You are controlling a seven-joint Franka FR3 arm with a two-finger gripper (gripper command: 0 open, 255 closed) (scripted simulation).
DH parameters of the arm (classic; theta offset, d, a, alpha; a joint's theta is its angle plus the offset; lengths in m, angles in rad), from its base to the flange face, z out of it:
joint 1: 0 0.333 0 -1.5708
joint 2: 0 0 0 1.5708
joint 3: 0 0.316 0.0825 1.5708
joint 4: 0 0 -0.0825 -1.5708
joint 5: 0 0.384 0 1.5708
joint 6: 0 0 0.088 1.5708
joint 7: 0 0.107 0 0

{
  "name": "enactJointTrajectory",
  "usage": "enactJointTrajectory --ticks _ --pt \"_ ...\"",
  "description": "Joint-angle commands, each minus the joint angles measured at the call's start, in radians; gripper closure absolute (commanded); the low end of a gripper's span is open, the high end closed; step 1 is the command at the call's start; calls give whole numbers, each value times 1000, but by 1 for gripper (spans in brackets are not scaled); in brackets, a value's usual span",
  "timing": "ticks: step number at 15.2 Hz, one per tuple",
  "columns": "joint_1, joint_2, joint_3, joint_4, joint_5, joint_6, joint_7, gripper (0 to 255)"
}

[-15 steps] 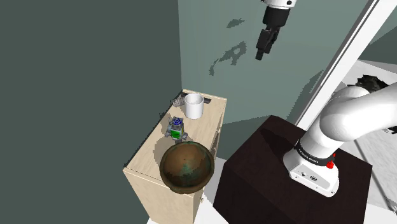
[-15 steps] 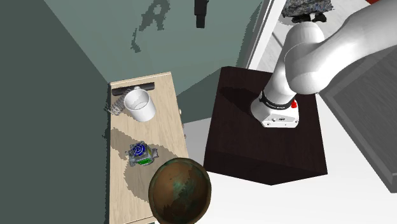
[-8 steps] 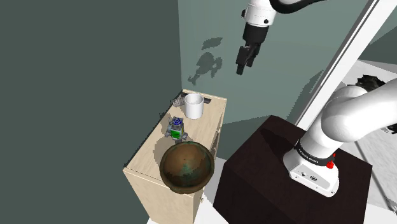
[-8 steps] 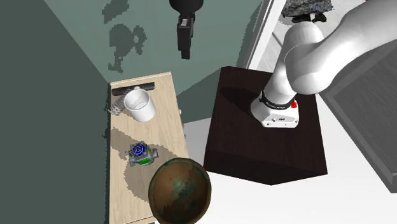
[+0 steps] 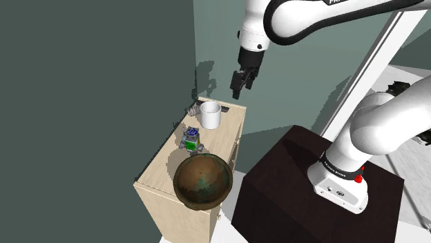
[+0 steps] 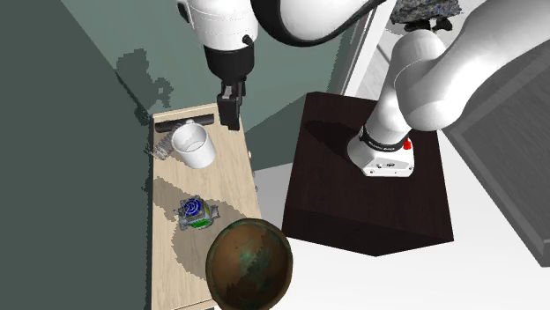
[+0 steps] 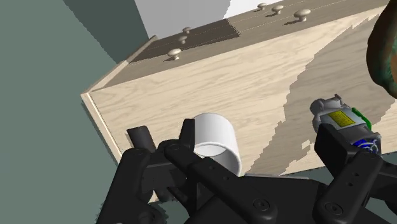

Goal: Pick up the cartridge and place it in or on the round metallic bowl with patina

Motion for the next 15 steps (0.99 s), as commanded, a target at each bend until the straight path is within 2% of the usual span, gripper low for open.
enactJointTrajectory --ticks 1,8,11,15 --pt "9 51 37 10 6 51 38 0" --pt "22 267 166 94 -31 210 191 0" --pt "25 374 215 149 -82 266 272 0" --pt "40 527 264 240 -188 324 397 0"
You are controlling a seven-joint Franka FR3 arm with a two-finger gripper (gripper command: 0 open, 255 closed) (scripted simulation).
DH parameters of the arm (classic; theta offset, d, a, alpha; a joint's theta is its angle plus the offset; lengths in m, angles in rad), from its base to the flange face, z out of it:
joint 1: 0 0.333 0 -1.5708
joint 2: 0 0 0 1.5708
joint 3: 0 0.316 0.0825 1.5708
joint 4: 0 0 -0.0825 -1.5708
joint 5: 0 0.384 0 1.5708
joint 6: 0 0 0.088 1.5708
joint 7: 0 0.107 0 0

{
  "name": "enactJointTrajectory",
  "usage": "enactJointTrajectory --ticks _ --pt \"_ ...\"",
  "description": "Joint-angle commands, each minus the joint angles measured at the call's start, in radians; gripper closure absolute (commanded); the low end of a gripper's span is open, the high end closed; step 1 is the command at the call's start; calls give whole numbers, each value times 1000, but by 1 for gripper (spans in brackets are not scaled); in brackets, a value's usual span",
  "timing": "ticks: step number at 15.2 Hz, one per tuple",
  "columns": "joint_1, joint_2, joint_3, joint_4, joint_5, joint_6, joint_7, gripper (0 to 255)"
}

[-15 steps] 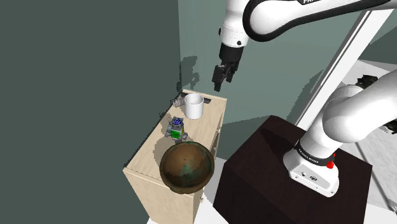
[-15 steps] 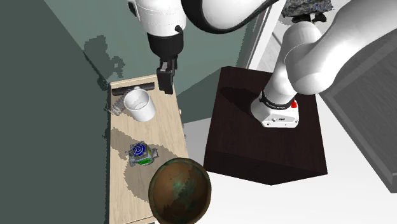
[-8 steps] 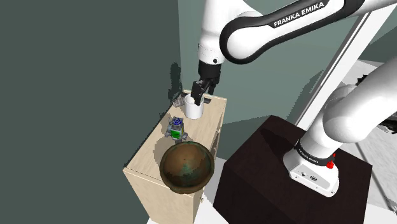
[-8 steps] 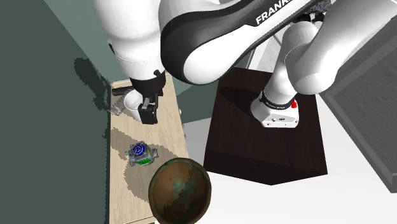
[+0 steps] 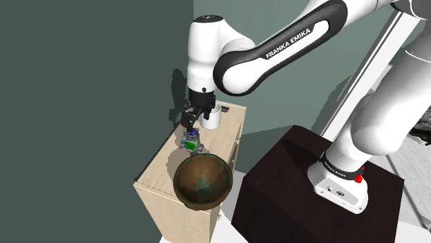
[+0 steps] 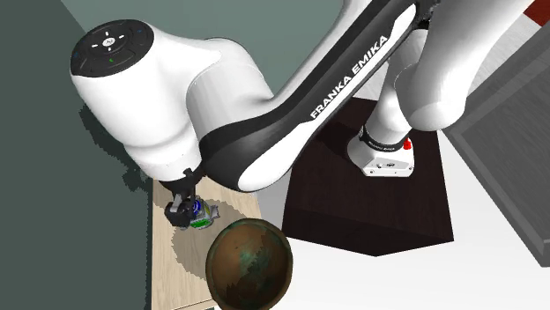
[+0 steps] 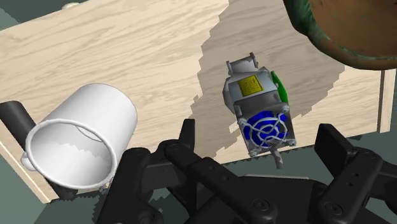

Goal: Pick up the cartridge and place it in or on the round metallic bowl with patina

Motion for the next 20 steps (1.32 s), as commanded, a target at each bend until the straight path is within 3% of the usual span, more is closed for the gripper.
enactJointTrajectory --ticks 1,9,16,17,20 --pt "10 77 16 50 -58 23 60 0" --pt "20 158 6 27 -122 113 105 0" --pt "21 158 6 27 -122 113 105 0" --pt "21 158 6 27 -122 113 105 255" --pt "21 158 6 27 -122 113 105 255"
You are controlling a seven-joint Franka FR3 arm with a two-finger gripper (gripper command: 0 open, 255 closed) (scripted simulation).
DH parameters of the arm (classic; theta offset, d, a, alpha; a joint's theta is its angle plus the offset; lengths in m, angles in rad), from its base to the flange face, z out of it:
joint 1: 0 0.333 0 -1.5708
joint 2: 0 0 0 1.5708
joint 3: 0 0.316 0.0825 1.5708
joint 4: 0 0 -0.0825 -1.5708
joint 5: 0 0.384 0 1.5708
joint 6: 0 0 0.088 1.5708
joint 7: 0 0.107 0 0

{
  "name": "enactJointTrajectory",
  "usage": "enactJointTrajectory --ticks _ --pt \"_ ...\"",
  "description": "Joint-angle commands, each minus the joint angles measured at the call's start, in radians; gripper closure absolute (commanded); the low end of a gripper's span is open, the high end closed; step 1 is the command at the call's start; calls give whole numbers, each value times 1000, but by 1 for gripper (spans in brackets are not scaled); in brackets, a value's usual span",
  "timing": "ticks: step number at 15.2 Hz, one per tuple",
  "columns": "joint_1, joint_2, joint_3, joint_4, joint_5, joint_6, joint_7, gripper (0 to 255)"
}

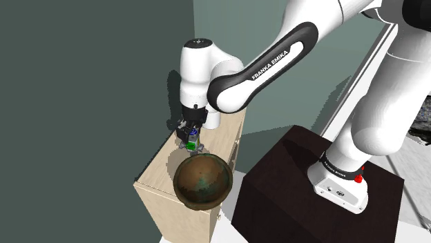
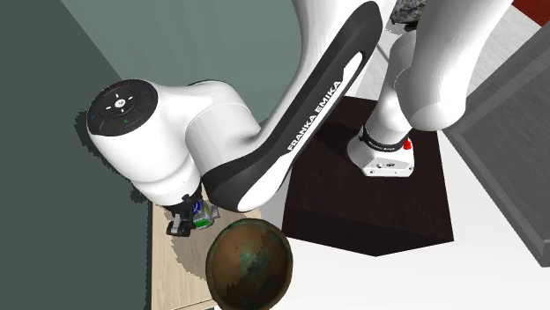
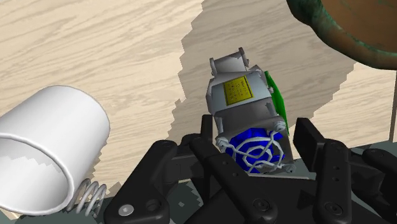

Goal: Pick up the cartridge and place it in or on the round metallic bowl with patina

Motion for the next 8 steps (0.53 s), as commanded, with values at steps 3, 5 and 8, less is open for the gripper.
enactJointTrajectory --ticks 3,5,8 --pt "0 1 0 0 0 0 0 255" --pt "0 1 0 0 -1 0 1 255" --pt "-3 -18 3 8 16 -25 -11 255"
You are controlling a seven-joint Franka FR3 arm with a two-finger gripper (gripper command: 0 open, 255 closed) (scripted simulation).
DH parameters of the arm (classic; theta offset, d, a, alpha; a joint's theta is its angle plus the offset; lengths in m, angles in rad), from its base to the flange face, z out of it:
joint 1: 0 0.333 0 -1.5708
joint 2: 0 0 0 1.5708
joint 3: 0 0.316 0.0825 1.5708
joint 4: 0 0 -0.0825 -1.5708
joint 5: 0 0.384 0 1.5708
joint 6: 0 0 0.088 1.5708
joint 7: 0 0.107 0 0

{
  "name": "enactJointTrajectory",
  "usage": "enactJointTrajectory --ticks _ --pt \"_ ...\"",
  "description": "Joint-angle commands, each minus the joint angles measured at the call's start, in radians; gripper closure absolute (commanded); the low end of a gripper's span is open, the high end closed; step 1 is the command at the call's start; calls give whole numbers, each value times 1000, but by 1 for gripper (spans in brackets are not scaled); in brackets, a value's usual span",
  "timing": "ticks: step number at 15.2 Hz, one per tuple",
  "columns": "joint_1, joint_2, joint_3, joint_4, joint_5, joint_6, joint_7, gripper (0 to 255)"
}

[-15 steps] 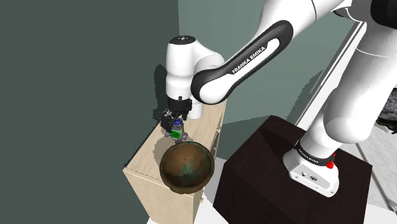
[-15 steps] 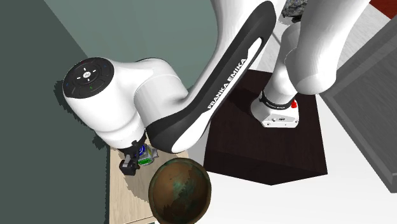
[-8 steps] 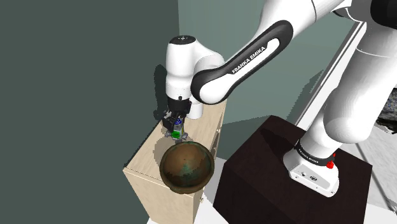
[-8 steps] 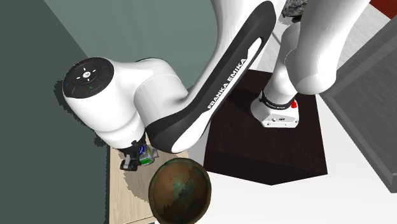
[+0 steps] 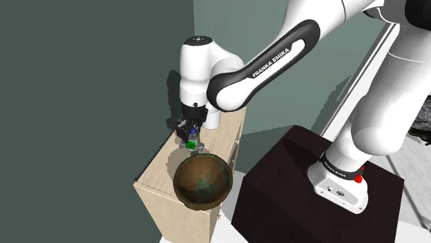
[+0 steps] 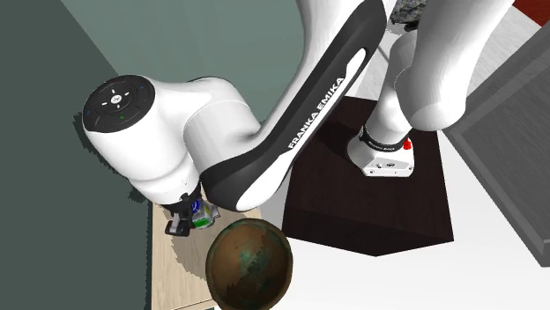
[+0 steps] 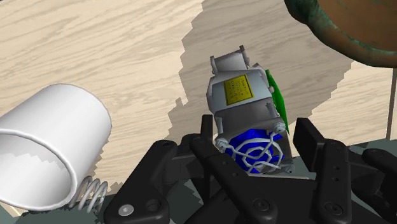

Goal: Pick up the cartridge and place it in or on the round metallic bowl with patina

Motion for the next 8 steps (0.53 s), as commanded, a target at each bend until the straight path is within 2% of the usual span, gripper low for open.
enactJointTrajectory --ticks 1,8 --pt "-2 -17 3 8 14 -22 -10 255" --pt "-8 -74 7 48 59 -111 -42 255"
